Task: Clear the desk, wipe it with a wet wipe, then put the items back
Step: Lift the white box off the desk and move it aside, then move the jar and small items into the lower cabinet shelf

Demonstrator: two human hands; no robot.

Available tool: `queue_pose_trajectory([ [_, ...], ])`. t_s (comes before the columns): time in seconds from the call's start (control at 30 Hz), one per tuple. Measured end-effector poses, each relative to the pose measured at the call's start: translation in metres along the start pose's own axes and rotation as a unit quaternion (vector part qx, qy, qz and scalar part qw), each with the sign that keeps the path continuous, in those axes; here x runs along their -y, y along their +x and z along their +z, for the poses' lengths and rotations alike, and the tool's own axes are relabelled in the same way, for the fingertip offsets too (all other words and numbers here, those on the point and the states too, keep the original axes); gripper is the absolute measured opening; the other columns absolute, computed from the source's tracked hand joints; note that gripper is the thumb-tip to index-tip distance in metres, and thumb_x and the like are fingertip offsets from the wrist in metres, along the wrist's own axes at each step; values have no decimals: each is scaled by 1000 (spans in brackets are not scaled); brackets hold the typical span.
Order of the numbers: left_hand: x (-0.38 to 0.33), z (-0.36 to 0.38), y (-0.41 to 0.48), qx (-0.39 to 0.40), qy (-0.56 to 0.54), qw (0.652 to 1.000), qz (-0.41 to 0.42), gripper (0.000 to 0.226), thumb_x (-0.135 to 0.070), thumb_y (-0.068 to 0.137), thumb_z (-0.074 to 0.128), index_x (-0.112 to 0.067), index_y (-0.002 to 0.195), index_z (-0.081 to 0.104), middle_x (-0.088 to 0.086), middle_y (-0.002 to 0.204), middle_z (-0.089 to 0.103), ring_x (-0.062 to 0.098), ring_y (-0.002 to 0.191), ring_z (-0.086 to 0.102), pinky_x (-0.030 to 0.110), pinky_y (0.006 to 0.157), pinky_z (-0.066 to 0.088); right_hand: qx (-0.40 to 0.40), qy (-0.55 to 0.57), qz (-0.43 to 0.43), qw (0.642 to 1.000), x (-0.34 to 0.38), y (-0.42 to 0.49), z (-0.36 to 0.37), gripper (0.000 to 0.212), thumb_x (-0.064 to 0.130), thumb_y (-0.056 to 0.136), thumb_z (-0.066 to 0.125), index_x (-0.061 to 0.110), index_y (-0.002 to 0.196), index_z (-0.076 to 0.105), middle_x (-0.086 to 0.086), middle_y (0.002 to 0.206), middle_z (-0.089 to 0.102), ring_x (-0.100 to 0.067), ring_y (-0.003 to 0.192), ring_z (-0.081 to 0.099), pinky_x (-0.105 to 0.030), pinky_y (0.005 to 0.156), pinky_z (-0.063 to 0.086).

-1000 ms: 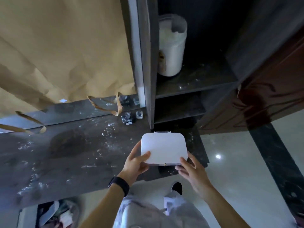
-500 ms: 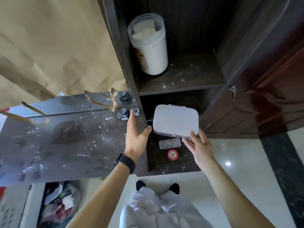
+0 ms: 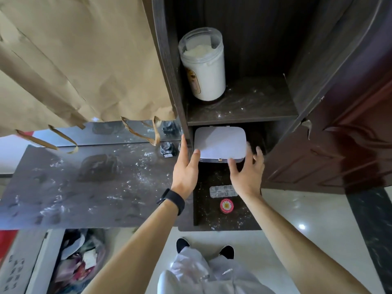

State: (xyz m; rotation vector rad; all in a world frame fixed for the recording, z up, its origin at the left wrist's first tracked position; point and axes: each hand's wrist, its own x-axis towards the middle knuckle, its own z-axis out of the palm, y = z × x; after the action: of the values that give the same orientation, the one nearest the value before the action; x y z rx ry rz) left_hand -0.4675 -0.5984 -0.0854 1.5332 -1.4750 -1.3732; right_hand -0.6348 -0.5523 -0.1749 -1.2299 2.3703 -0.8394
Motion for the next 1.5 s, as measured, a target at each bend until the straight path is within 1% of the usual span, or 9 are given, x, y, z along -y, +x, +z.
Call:
queue_pose_trajectory([
  [0.13,2,-2,1,-3,9,1000,0,57,-38,105,35,-44,155,10,-15,161,21,9,146,25,23,108,20,47,-127,-77,988,-1,-1,15,61,56,100,37,37,156,20,-12,166,-2,-36,150,16,-46,106,45],
  [0.23,2,-3,2,-5,19,1000,5,56,-38,105,35,-43,155,11,-14,161,22,11,146,25,23,108,20,33,-126,-66,989,6,9,21,52,48,104,33,35,155,27,-13,166,3,-35,150,17,-46,93,54],
  [0.47,6,-3,5,-10,14,1000,7,53,-40,105,33,-45,154,13,-17,160,24,10,146,24,22,109,19,55,-137,-64,987,11,28,18,54,24,105,44,35,155,26,-14,166,2,-37,150,16,-46,94,54],
  [0.67,7,1,4,-12,12,1000,11,59,-44,101,34,-45,154,11,-17,160,22,7,146,23,22,109,18,53,-142,-57,987,13,27,13,48,31,105,43,37,152,33,-14,163,11,-41,144,23,-47,83,58],
  [0.8,15,4,5,-4,17,1000,22,67,-43,98,43,-44,155,9,-16,162,20,4,147,20,29,116,21,68,-109,-88,988,5,33,3,47,38,104,39,40,151,33,-9,162,9,-34,142,28,-48,97,52],
  [0.9,42,15,-5,-18,75,997,-8,68,-27,98,54,-32,156,19,-12,152,33,6,138,35,26,110,31,43,-50,-119,991,-17,17,-5,59,29,101,52,36,154,27,-8,163,10,-24,141,36,-36,99,49],
  [1.07,114,36,-16,151,348,925,-23,47,-31,97,51,-29,144,43,-3,140,50,19,126,49,32,98,49,114,-30,-14,993,-87,-59,17,63,28,96,60,23,152,32,-2,153,43,-20,139,41,-35,111,39],
  [1.23,168,71,16,249,491,835,22,57,-23,95,53,-27,149,33,0,147,40,24,127,45,36,96,51,251,-67,75,963,-135,-110,59,75,46,93,61,25,155,23,1,157,36,-17,141,38,-29,113,35],
  [1.5,232,125,77,282,561,778,30,76,-8,89,59,-24,154,22,4,157,22,33,137,34,50,104,45,196,-14,84,977,-143,-97,124,88,48,83,74,37,154,22,2,150,40,-20,128,53,-36,95,55],
])
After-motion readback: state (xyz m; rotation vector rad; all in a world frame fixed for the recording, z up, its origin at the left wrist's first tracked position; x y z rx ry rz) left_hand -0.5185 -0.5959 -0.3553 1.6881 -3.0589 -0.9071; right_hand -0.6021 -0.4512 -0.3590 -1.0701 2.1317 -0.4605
